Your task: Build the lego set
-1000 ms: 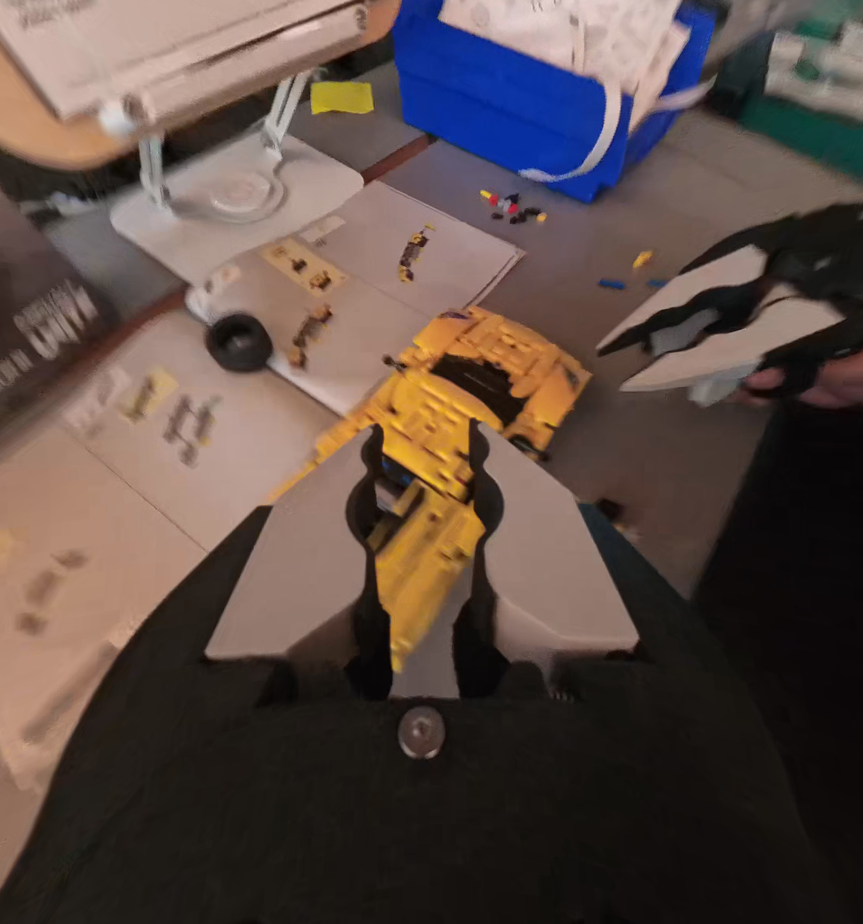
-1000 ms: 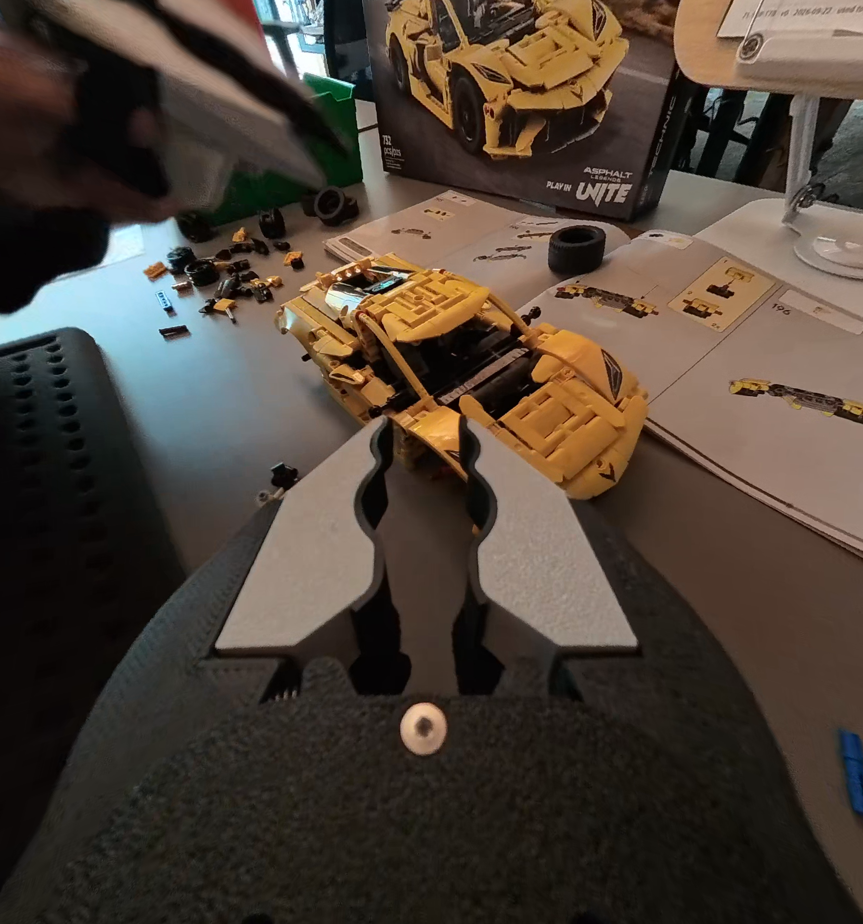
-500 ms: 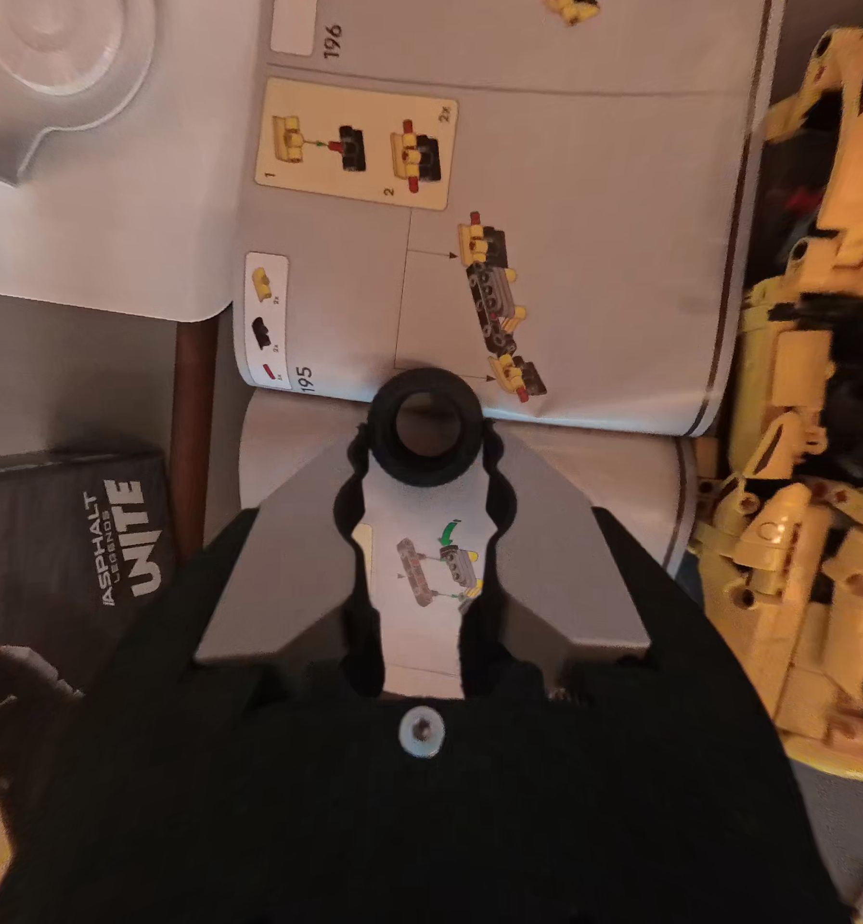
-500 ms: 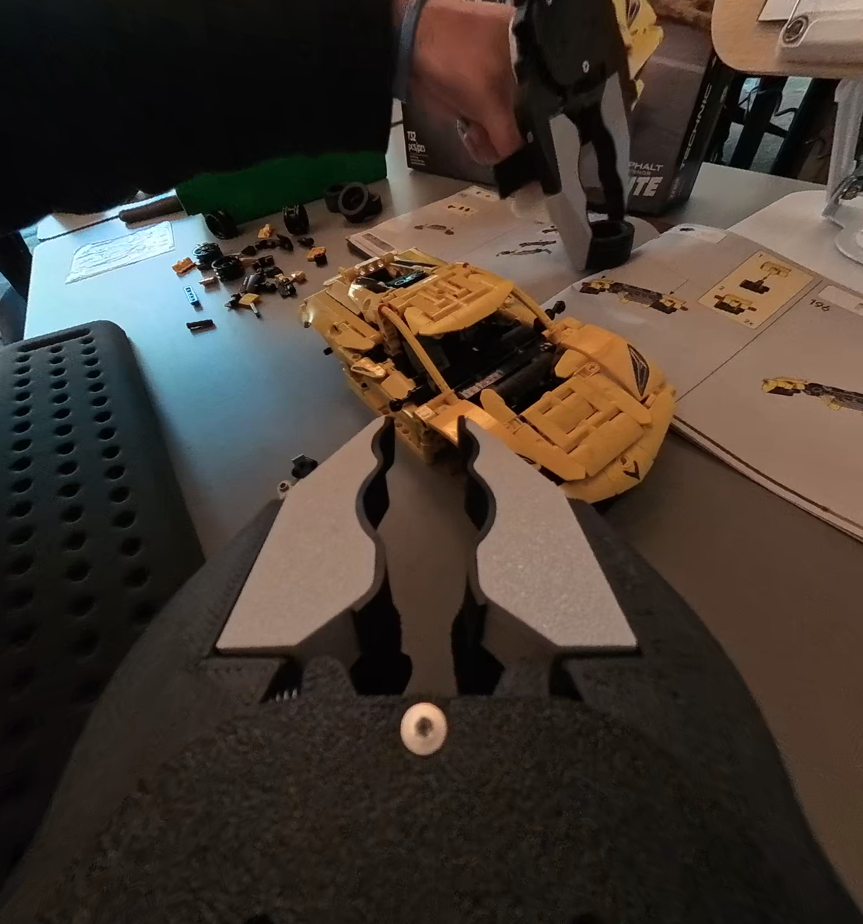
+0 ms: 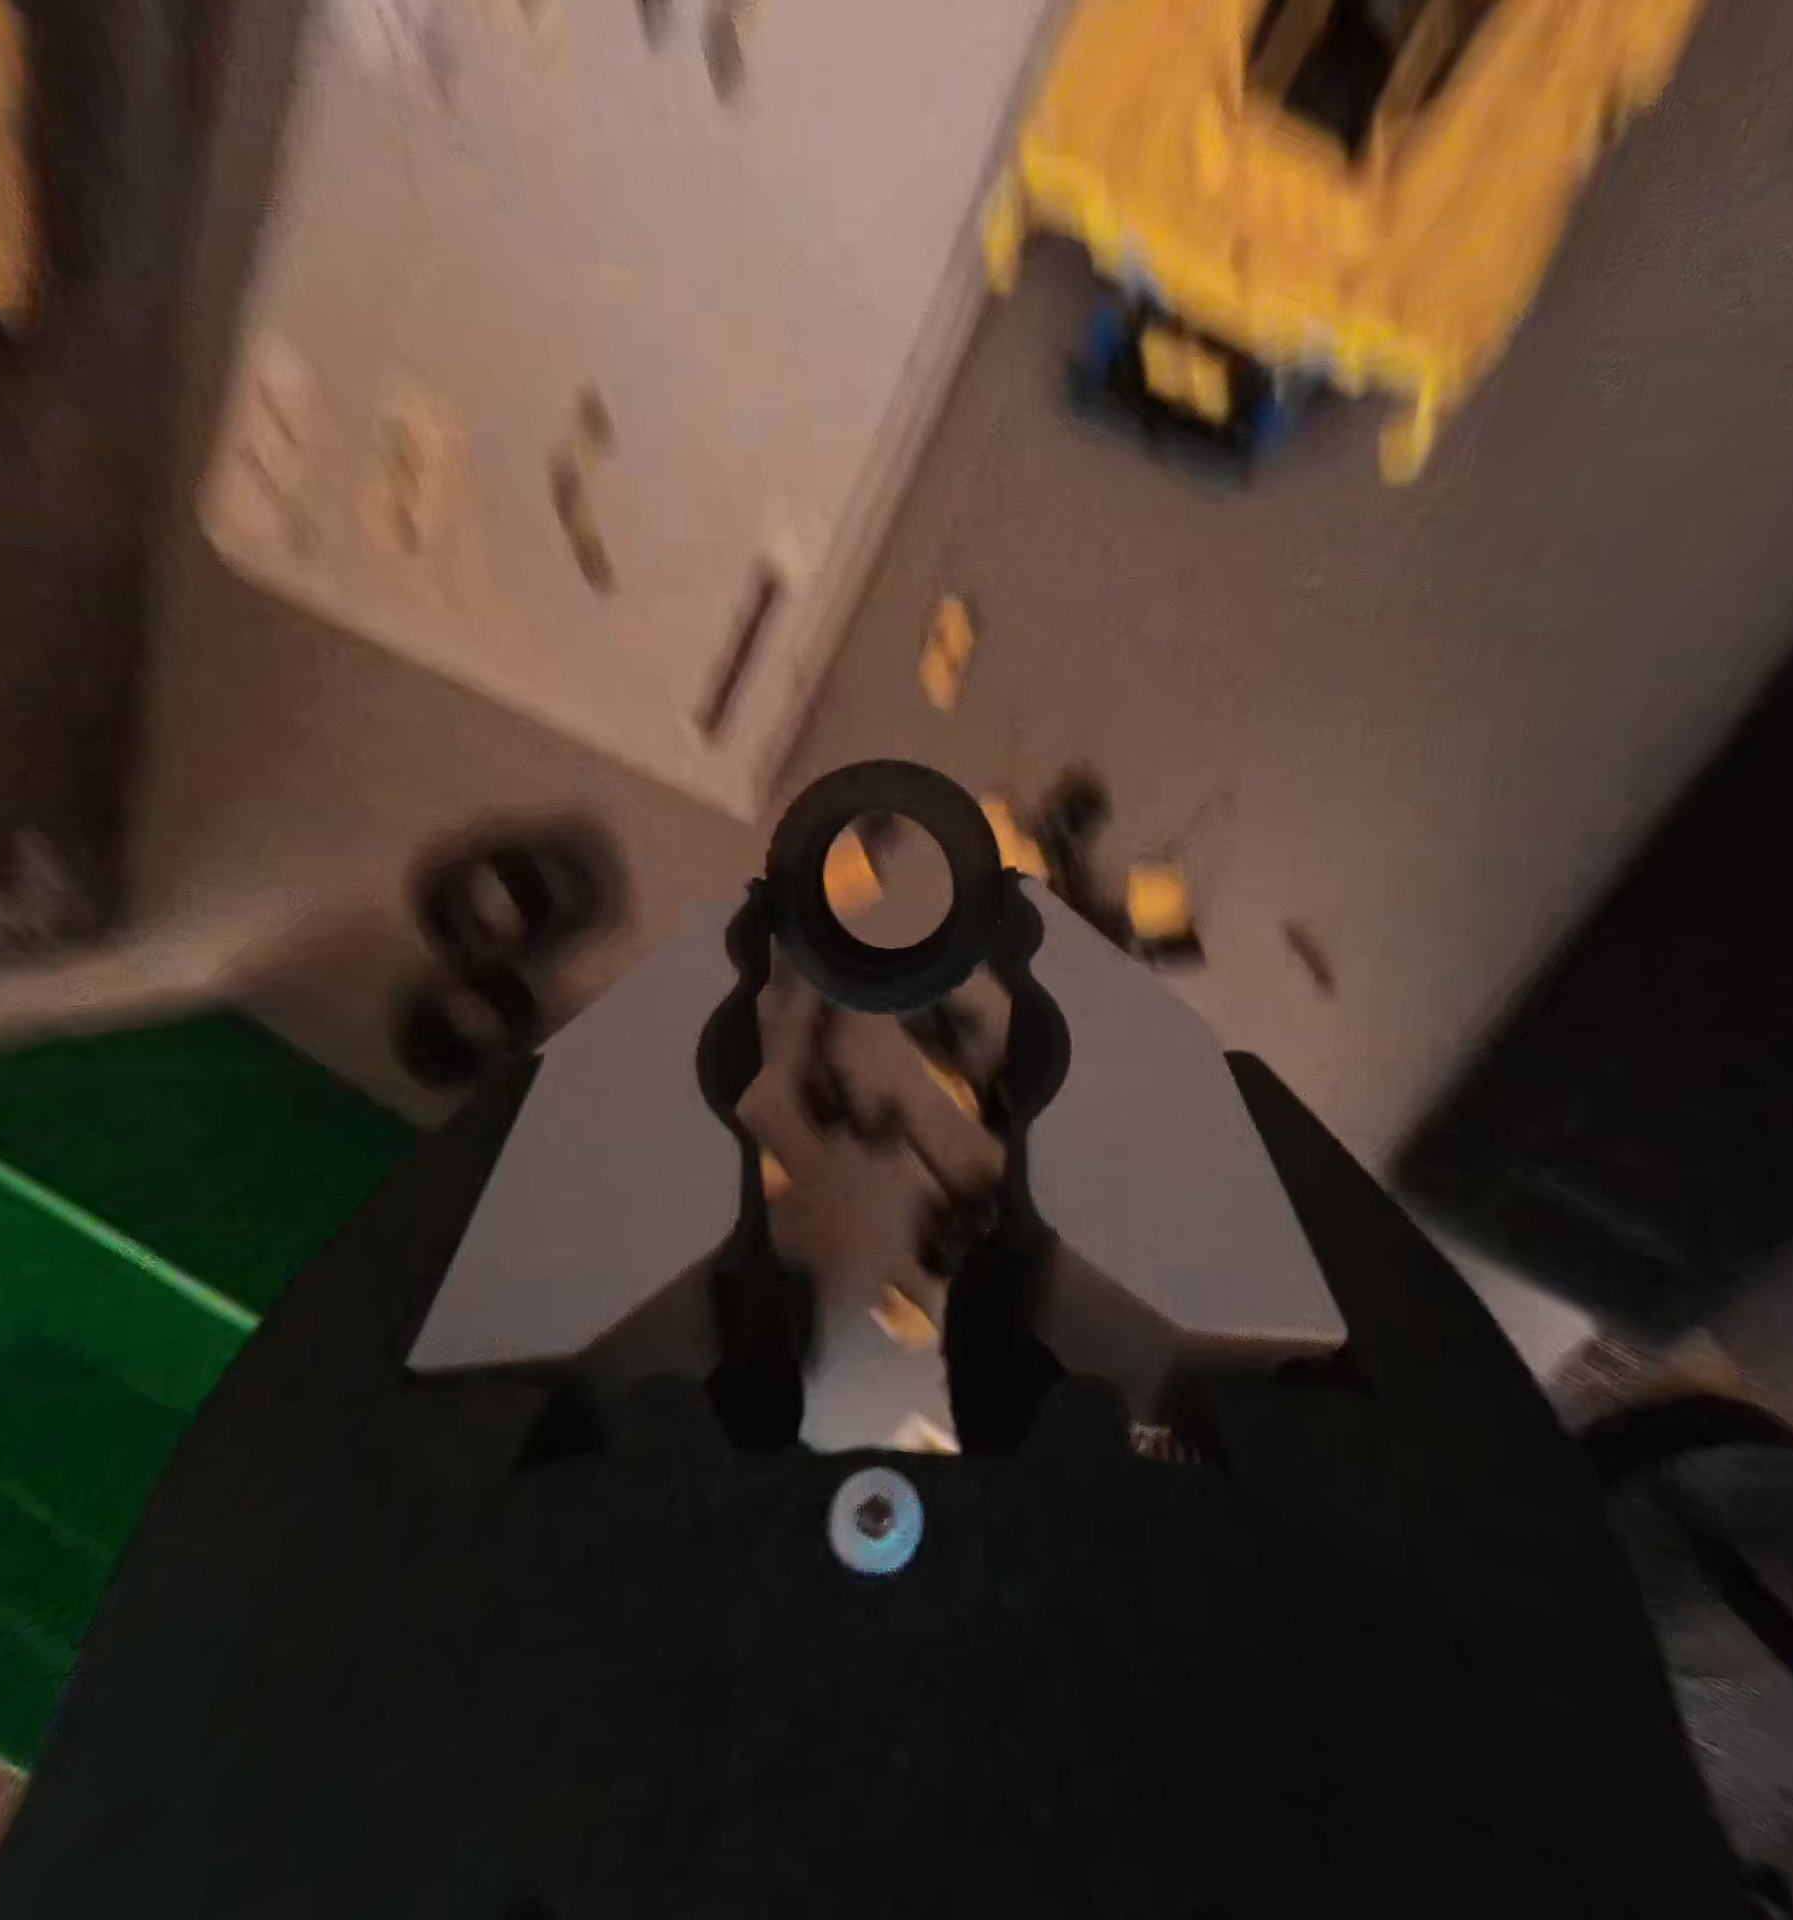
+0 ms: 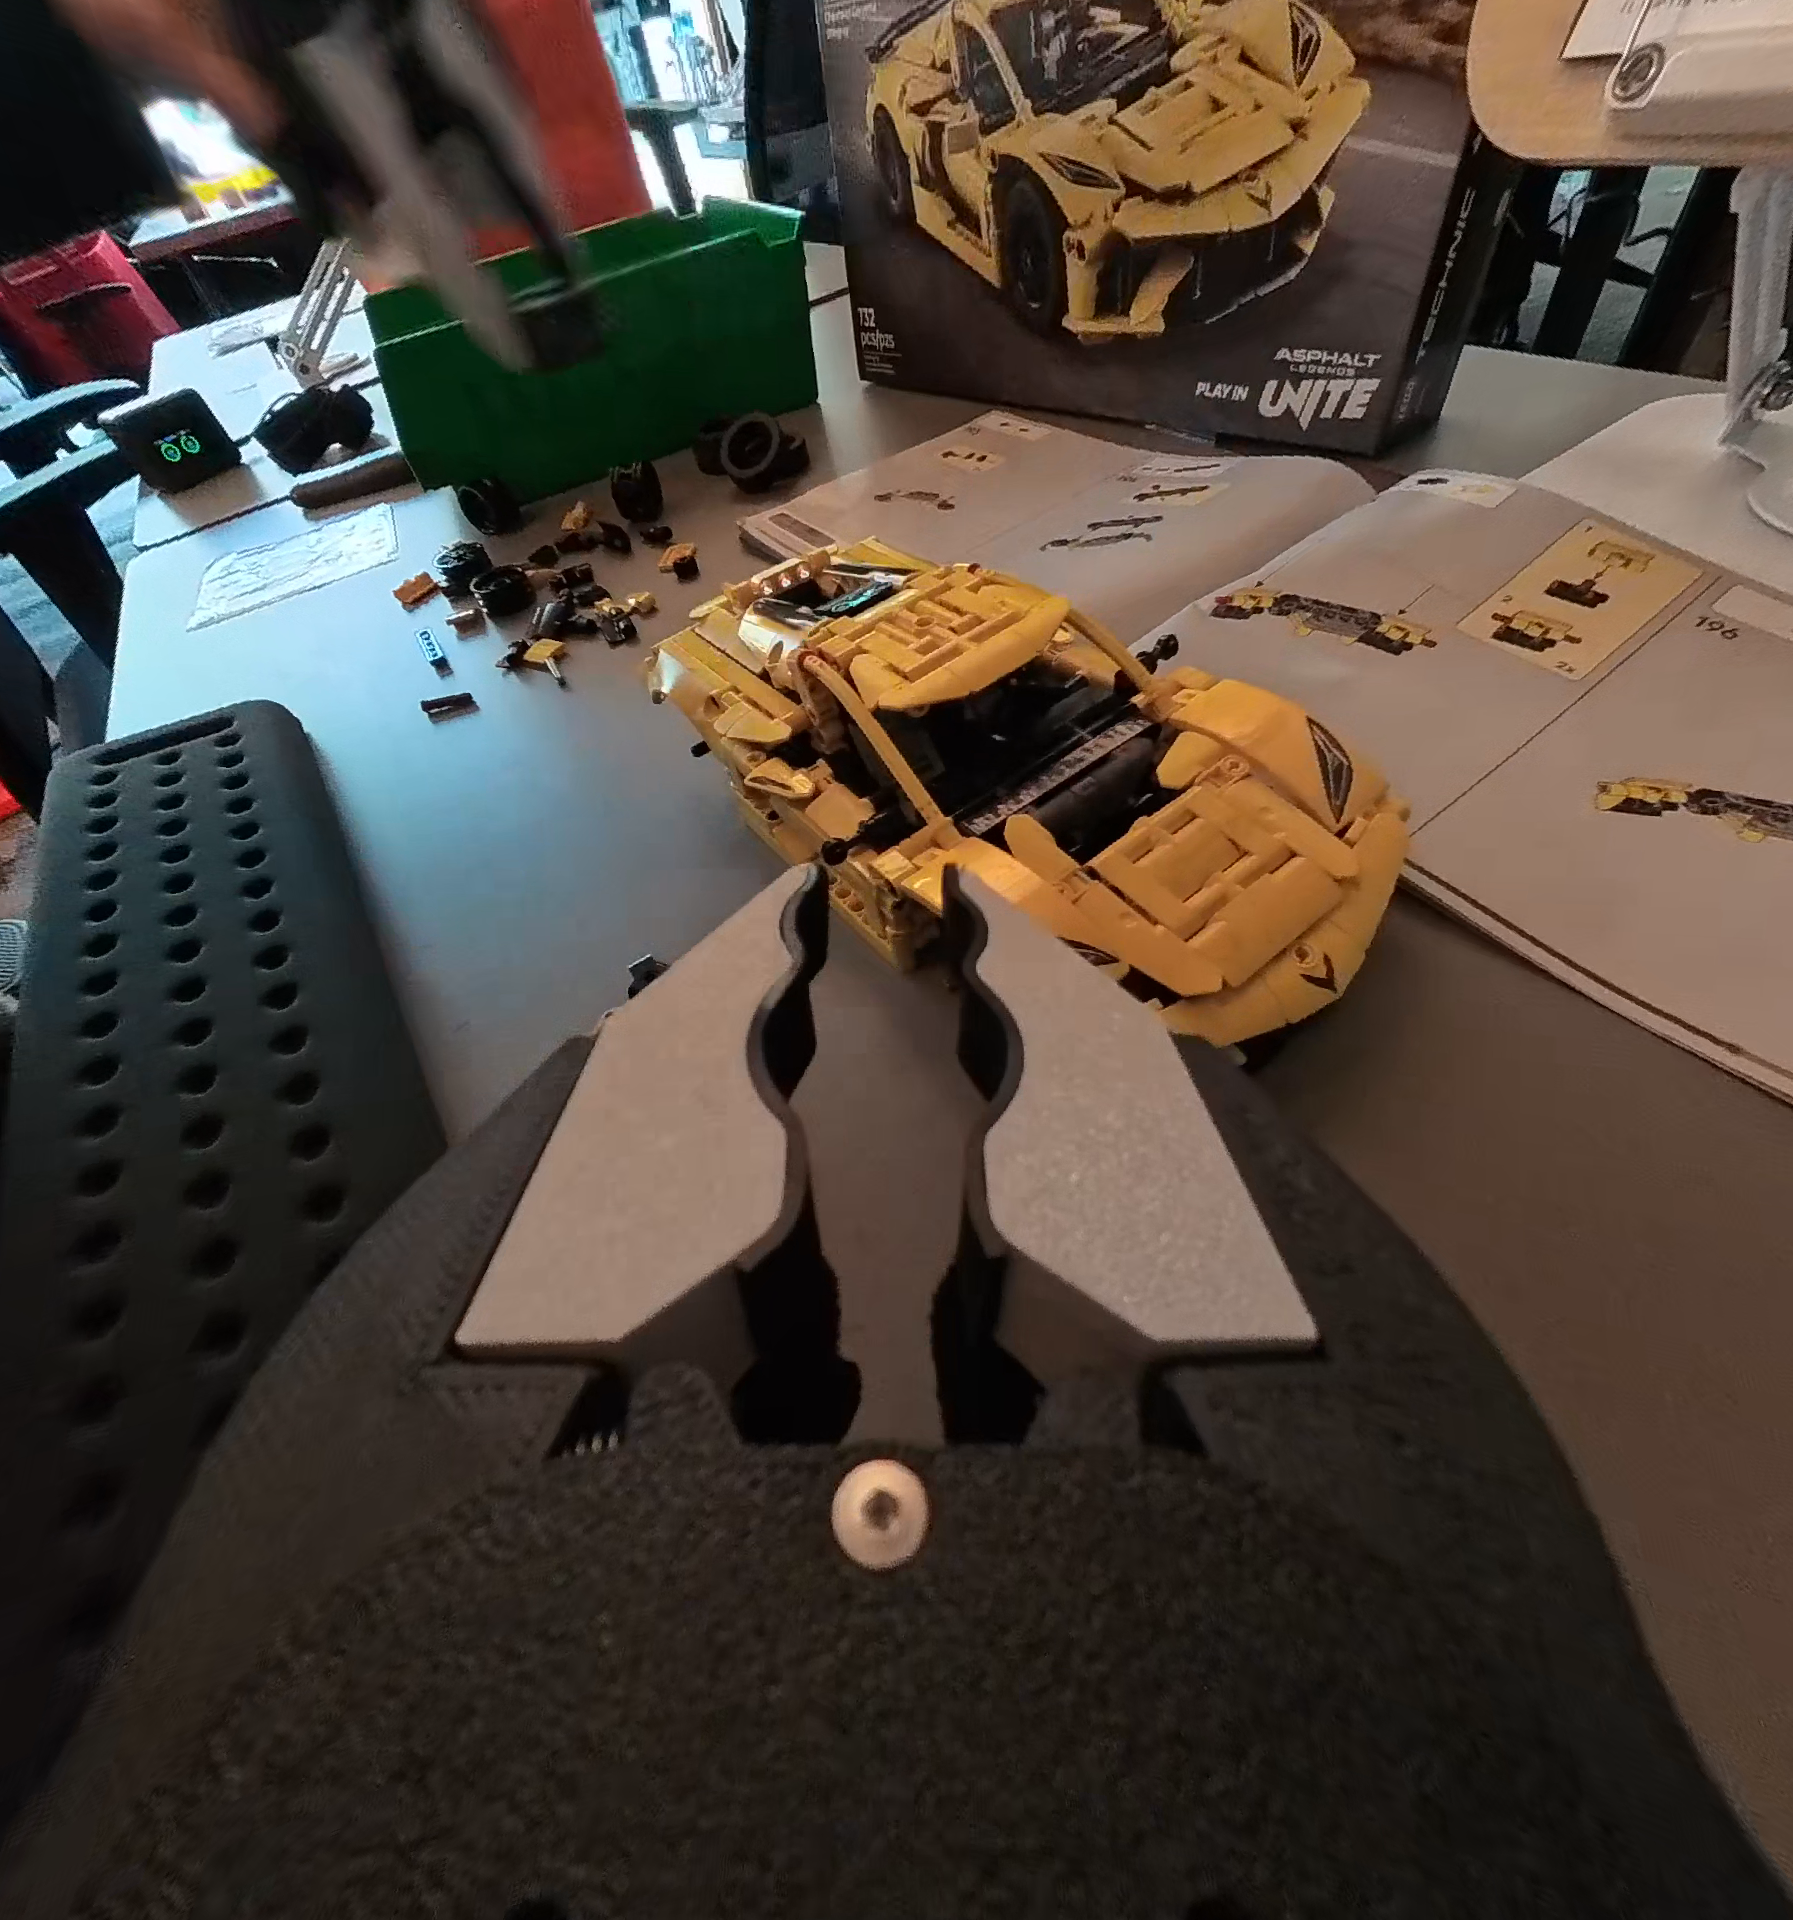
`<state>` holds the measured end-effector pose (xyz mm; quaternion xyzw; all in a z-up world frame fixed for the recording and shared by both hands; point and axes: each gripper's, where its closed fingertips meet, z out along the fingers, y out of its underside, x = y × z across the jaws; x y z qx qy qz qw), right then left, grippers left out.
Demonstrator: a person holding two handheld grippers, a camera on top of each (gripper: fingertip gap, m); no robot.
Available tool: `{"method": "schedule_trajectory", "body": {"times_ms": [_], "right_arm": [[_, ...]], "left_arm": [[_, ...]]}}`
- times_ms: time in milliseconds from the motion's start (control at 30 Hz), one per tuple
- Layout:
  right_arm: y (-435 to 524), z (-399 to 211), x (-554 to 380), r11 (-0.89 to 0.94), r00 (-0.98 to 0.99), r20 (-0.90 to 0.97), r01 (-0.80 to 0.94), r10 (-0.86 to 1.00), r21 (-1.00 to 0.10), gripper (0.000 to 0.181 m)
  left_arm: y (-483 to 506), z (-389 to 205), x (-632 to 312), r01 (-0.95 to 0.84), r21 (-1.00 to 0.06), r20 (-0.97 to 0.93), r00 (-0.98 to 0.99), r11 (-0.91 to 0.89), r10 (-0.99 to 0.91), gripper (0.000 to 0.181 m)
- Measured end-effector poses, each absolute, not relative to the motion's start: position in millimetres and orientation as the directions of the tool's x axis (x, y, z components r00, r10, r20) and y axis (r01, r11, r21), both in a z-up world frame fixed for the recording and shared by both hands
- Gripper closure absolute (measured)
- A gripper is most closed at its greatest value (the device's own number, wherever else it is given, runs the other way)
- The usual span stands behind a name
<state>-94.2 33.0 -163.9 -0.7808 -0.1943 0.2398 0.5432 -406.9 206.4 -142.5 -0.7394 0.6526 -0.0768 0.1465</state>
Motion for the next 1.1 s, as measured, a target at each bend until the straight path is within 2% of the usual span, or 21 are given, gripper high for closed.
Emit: {"method": "schedule_trajectory", "body": {"times_ms": [133, 233, 433, 533, 800, 867, 967, 1033, 1100], "right_arm": [[34.2, -166.2, -94.7, -0.341, 0.812, -0.156, 0.056, 0.562, -0.939, 0.161], [35.3, -168.5, -95.3, -0.343, 0.816, -0.14, 0.075, 0.561, -0.936, 0.162], [36.1, -172.4, -93.7, -0.347, 0.827, -0.116, 0.1, 0.55, -0.932, 0.162], [36.1, -173.4, -93.0, -0.349, 0.83, -0.111, 0.105, 0.547, -0.931, 0.162], [34.9, -172.4, -94.2, -0.345, 0.823, -0.113, 0.105, 0.556, -0.933, 0.162], [34.7, -159.9, -90.6, -0.309, 0.82, -0.127, 0.062, 0.557, -0.949, 0.159], [42.7, -127.3, -72.8, -0.3, 0.84, -0.18, -0.022, 0.512, -0.954, 0.148], [56.8, -105.3, -63.5, -0.295, 0.85, -0.169, -0.017, 0.5, -0.955, 0.124], [75.3, -99.3, -55.5, -0.358, 0.861, -0.145, 0.046, 0.488, -0.933, 0.125]], "left_arm": [[129.3, -183.4, -507.0, -0.922, -0.274, -0.028, 0.292, -0.274, -0.956, 0.138], [102.3, -208.1, -540.1, -0.906, -0.265, -0.061, 0.356, -0.329, -0.932, 0.138], [103.2, -233.6, -555.4, -0.89, -0.268, -0.079, 0.403, -0.37, -0.912, 0.137], [112.3, -235.3, -550.0, -0.863, -0.313, -0.047, 0.431, -0.397, -0.901, 0.137], [122.4, -235.5, -540.0, -0.855, -0.341, -0.109, 0.448, -0.39, -0.887, 0.132], [127.2, -213.2, -527.9, -0.833, -0.397, -0.122, 0.464, -0.385, -0.878, 0.131], [146.3, -143.0, -464.9, -0.721, -0.632, -0.186, 0.496, -0.284, -0.848, 0.132], [162.0, -92.9, -404.0, -0.549, -0.811, -0.171, 0.554, -0.203, -0.815, 0.132], [180.1, -58.1, -331.5, -0.325, -0.925, -0.042, 0.598, -0.195, -0.8, 0.136]]}}
